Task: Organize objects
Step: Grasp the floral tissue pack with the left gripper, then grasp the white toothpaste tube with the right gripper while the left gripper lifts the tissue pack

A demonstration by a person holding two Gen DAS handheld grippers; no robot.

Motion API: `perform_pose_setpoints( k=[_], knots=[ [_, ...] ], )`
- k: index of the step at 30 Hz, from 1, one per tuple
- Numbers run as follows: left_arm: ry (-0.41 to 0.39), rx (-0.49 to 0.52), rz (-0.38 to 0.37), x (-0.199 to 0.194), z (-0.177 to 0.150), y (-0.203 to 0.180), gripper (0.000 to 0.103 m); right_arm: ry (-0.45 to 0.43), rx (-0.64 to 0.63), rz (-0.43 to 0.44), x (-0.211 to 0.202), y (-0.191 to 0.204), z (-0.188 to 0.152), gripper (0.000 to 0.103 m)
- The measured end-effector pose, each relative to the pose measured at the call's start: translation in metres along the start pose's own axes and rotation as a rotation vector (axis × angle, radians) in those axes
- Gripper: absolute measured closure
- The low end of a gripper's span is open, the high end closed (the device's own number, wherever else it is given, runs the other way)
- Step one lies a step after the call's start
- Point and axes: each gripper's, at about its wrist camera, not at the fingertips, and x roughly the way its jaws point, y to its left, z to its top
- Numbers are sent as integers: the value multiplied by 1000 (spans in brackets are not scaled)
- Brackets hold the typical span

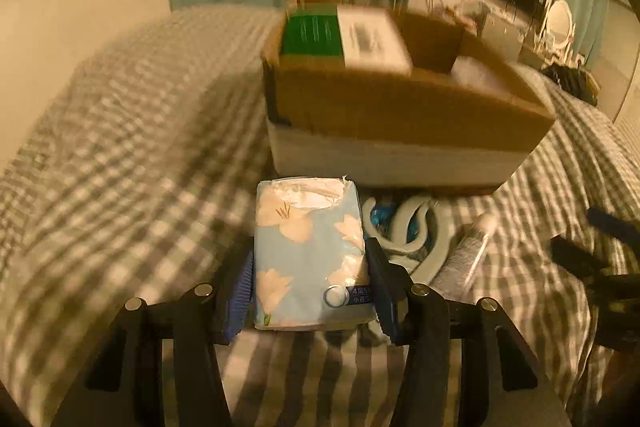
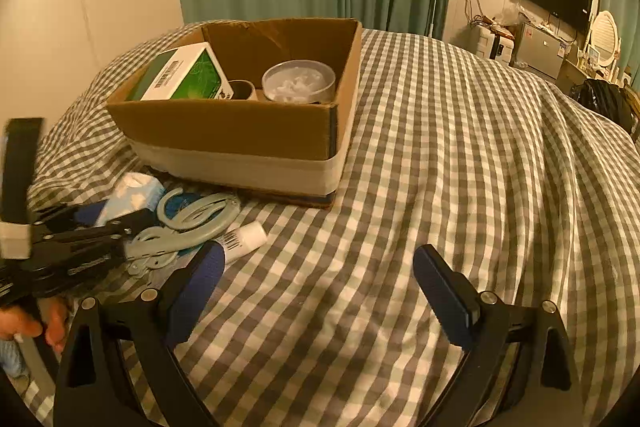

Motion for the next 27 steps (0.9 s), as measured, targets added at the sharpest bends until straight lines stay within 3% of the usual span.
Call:
perform_pose_setpoints(
  k=[3, 12, 19, 22, 27],
  knots=[
    [-41, -6, 8, -14, 1, 5, 50, 44, 15, -2, 7, 8, -3, 8],
    [-57, -88, 3, -23, 5, 29, 50, 181, 25, 17, 49, 42, -3, 8],
    [-44, -101, -14, -14, 11, 29, 50, 208, 34, 61, 78, 63, 5, 13],
    [-45, -92, -17, -14, 10, 26, 50, 223, 0, 49, 82, 71, 6, 37],
    [-44, -70, -8, -14, 10, 21, 50, 215, -31, 44, 74, 69, 6, 61]
  ],
)
